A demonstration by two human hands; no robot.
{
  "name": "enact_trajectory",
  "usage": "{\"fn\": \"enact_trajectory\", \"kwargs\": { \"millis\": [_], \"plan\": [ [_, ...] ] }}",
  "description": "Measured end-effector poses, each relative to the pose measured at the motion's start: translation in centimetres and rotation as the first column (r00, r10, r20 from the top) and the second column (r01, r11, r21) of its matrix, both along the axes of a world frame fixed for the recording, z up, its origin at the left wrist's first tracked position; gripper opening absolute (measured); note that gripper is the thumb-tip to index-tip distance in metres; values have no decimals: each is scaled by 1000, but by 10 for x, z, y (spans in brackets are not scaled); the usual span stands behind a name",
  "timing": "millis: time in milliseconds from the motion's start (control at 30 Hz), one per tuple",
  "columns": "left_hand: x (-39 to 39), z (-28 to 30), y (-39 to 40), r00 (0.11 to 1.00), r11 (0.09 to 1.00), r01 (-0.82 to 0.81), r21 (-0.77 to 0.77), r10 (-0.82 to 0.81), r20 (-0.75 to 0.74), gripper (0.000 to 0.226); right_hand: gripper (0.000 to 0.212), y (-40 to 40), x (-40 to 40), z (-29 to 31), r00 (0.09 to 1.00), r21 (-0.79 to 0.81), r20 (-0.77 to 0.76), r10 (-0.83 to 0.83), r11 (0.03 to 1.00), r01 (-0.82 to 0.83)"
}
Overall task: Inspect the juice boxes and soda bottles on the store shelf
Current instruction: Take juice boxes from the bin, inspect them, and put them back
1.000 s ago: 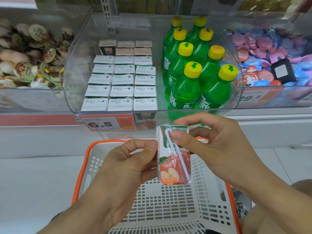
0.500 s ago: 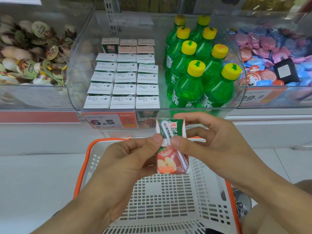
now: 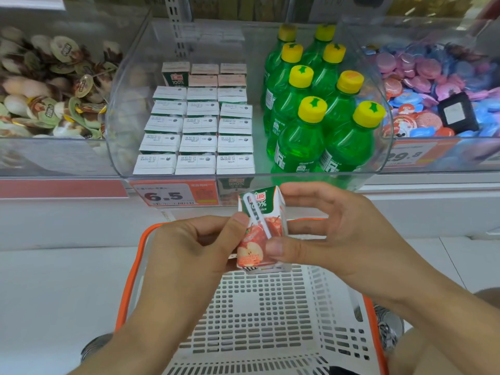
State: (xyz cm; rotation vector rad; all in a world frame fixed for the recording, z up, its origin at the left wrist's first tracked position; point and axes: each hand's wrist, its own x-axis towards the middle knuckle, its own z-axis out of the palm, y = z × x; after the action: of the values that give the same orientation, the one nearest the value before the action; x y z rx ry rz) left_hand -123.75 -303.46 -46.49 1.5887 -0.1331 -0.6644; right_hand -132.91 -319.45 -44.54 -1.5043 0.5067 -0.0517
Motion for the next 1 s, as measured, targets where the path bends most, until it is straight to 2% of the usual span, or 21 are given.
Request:
{"fn": "enact_trajectory", "kwargs": {
  "millis": [33,67,167,333,500,667,733,800,900,1000],
  "plan": [
    [-1,1,0,999,1000,-12,-4,12,50,9,78,0,0,0,1000,8,-10,-11,1000,11],
    [-2,1,-1,996,1000,-12,-2,12,84,14,77,-1,0,-1,1000,15,-11,-23,1000,24],
    [-6,5,-4,1000,998,18,-54,-17,18,29,73,-5,1,0,999,21,9,-42,999,42],
    [-7,6,-1,996,993,86,-82,-88,-21,48,70,-4,0,-1,999,-93,33,30,995,-27],
    [-4,6,0,995,987,87,-136,-93,-42,50,70,-3,-1,0,993,-68,85,82,995,-76],
    [-5,4,0,995,987,85,-137,-91,-37,54,71,-4,-1,-1,996,-104,38,77,992,-72],
    [-6,5,0,995,986,103,-133,-103,4,53,69,-5,0,-2,999,-50,19,44,998,-43],
    [-6,5,1,984,981,171,-92,-164,72,54,61,-5,0,-1,999,-17,-5,33,999,-33],
    [-7,3,4,946,959,281,34,-282,160,58,45,-5,0,-2,998,-100,-35,45,994,-48],
    [-7,-1,6,929,962,232,141,-262,262,60,45,-1,0,-1,998,-168,-32,58,984,-63]
  ]
}}
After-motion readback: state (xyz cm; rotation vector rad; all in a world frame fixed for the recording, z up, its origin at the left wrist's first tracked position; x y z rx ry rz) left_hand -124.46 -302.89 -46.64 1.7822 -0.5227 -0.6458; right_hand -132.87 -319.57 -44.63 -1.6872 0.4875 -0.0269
